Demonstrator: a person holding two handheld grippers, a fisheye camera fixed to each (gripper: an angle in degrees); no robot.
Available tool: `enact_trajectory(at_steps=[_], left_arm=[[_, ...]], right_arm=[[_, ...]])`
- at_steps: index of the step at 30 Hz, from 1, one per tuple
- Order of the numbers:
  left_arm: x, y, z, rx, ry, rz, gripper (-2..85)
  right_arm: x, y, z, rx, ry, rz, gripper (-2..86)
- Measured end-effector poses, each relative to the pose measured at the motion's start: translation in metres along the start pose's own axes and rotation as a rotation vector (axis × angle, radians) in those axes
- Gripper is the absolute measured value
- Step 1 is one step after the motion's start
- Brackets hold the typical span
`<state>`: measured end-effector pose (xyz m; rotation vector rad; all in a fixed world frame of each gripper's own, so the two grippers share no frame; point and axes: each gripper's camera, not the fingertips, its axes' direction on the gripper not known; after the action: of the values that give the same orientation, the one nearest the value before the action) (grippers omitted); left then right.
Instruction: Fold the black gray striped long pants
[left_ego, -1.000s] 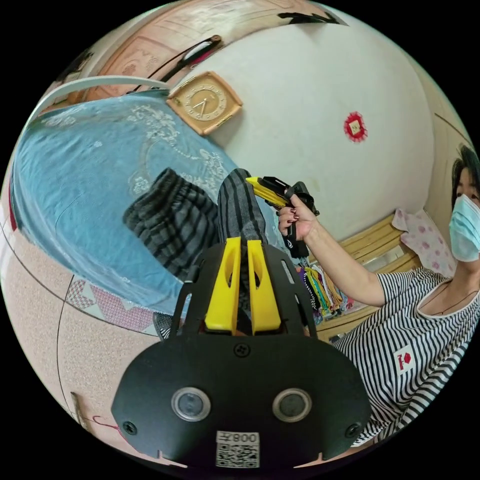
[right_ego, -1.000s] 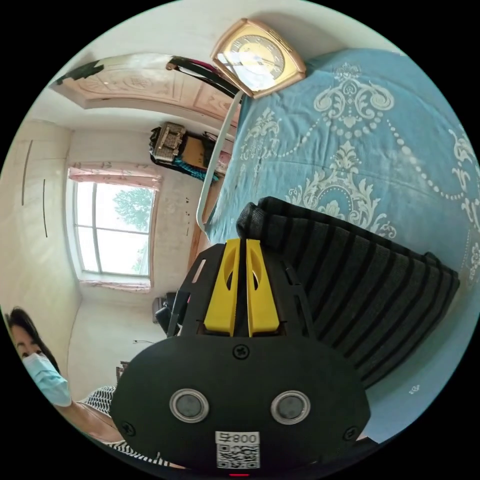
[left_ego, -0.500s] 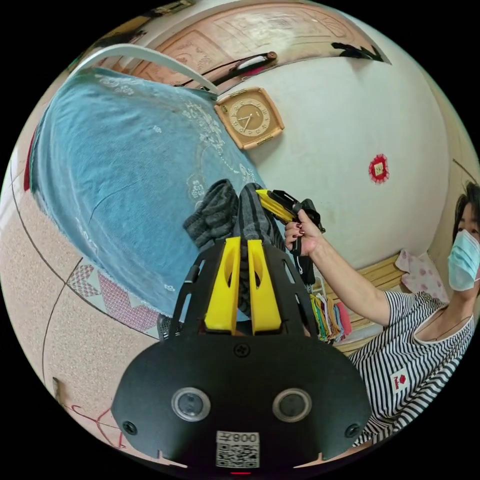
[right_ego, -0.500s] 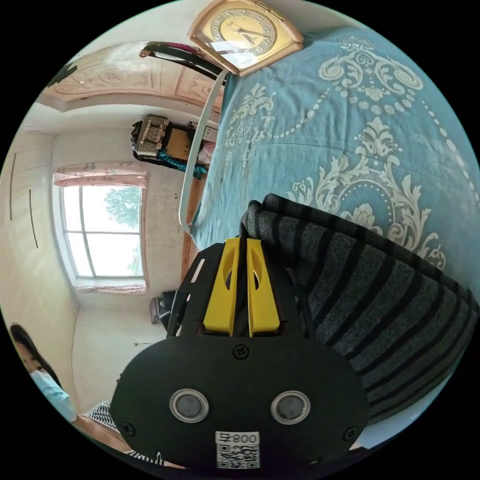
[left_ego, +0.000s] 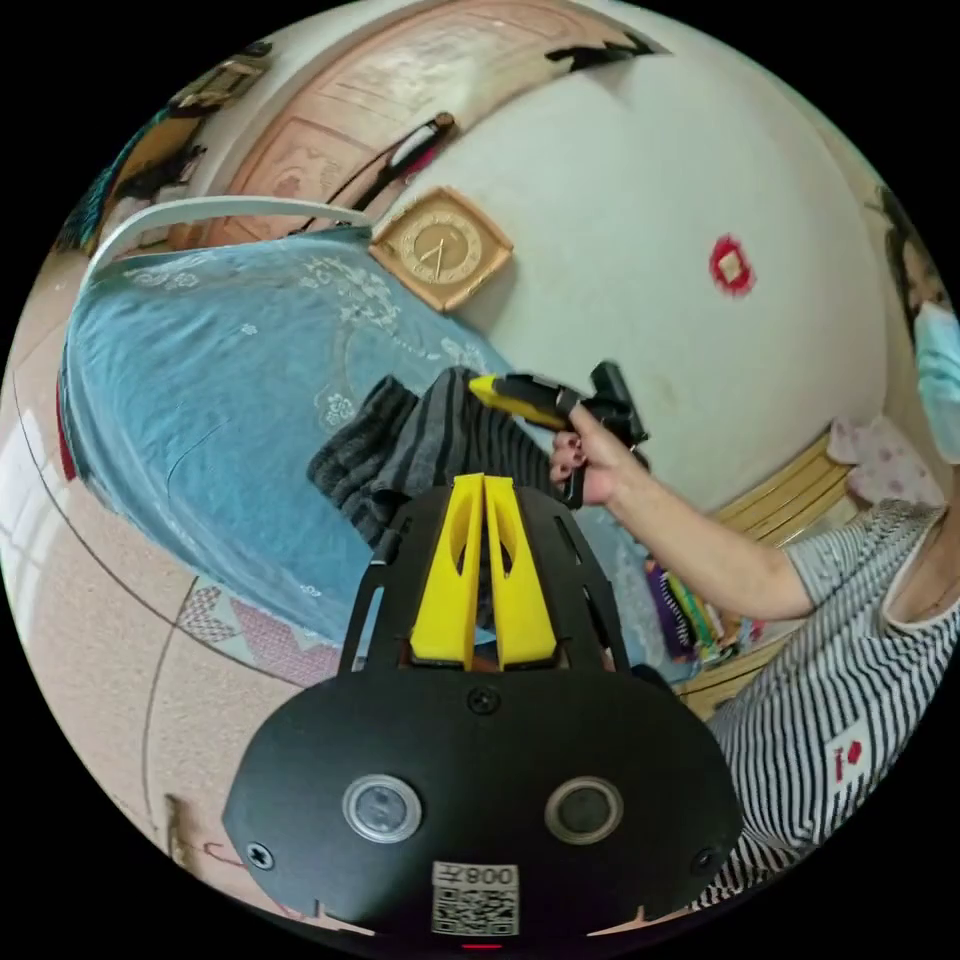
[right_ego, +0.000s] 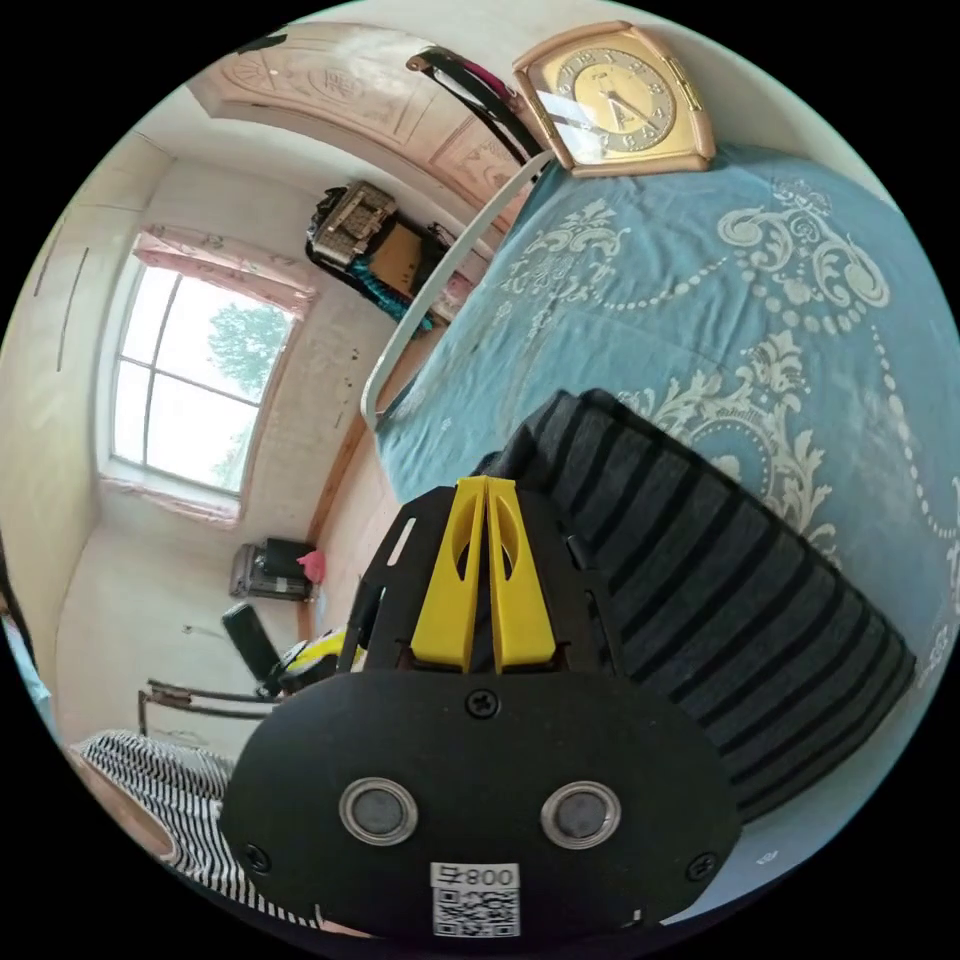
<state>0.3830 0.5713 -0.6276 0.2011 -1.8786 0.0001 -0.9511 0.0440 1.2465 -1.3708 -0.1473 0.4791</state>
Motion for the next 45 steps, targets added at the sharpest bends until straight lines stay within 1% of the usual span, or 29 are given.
enact_trajectory(at_steps=[1,2,7,10,11,13,16,18,19,20,21,23,24,26,27,29,32,35,36,37,39,43,45], left_arm=[[0.0,0.0,0.012,-0.051,-0.093,0.008,0.0],[-0.001,0.002,0.016,-0.07,-0.121,0.0,0.0],[-0.008,0.017,0.036,-0.057,-0.141,-0.054,-0.1],[-0.003,0.022,0.045,-0.049,-0.167,-0.049,0.0],[-0.002,0.023,0.047,-0.05,-0.177,-0.043,0.0],[0.004,0.025,0.055,-0.059,-0.201,-0.028,0.0],[0.008,0.026,0.057,-0.058,-0.178,-0.048,0.0],[0.018,0.029,0.051,-0.019,-0.175,-0.035,0.0],[0.027,0.032,0.046,0.017,-0.183,-0.02,0.0],[0.032,0.034,0.044,0.032,-0.185,-0.006,0.0],[0.041,0.038,0.045,0.038,-0.176,0.03,0.1],[0.05,0.043,0.056,-0.015,-0.153,0.067,0.1],[0.053,0.046,0.069,-0.073,-0.167,0.089,0.1],[0.051,0.051,0.091,-0.135,-0.228,0.091,0.1],[0.049,0.053,0.1,-0.147,-0.233,0.093,0.2],[0.046,0.05,0.102,-0.146,-0.202,0.044,0.4],[0.049,0.053,0.098,-0.13,-0.182,0.021,0.9],[0.05,0.069,0.1,-0.17,-0.076,-0.009,2.9],[0.048,0.078,0.105,-0.201,0.0,-0.046,4.2],[0.048,0.088,0.114,-0.24,0.093,-0.08,5.7],[0.051,0.099,0.128,-0.291,0.177,-0.098,7.2],[0.064,0.107,0.168,-0.392,0.328,-0.112,8.6],[0.069,0.106,0.185,-0.443,0.356,-0.105,8.4]], right_arm=[[-0.004,-0.009,0.002,0.006,0.048,0.006,0.0],[-0.007,-0.019,0.006,-0.011,0.063,0.001,0.0],[-0.017,-0.046,0.033,-0.126,0.151,-0.019,0.1],[-0.03,-0.049,0.057,-0.183,0.256,-0.102,0.0],[-0.034,-0.048,0.06,-0.161,0.278,-0.126,0.1],[-0.037,-0.047,0.062,-0.14,0.283,-0.142,0.1],[-0.03,-0.052,0.057,-0.163,0.204,-0.107,0.0],[-0.028,-0.057,0.046,-0.191,0.14,-0.073,0.0],[-0.031,-0.055,0.032,-0.158,0.103,-0.103,0.0],[-0.035,-0.049,0.017,-0.094,0.114,-0.136,0.0],[-0.036,-0.045,0.01,-0.073,0.131,-0.148,0.0],[-0.033,-0.032,0.003,-0.059,0.231,-0.182,0.0],[-0.029,-0.029,0.005,-0.072,0.259,-0.175,0.1],[-0.007,-0.025,0.031,-0.199,0.301,-0.138,0.1],[-0.002,-0.024,0.036,-0.216,0.297,-0.132,0.2],[0.009,-0.025,0.035,-0.202,0.257,-0.09,0.3],[0.011,-0.017,0.015,-0.173,0.222,-0.129,0.5],[0.027,0.016,-0.02,-0.087,0.156,-0.122,1.1],[0.034,0.026,-0.027,-0.073,0.138,-0.107,1.2],[0.049,0.048,-0.039,-0.053,0.1,-0.068,1.8],[0.076,0.084,-0.051,-0.055,0.038,0.014,3.1],[0.136,0.171,-0.056,-0.085,-0.079,0.241,7.2],[0.158,0.201,-0.051,-0.08,-0.151,0.331,9.0]])
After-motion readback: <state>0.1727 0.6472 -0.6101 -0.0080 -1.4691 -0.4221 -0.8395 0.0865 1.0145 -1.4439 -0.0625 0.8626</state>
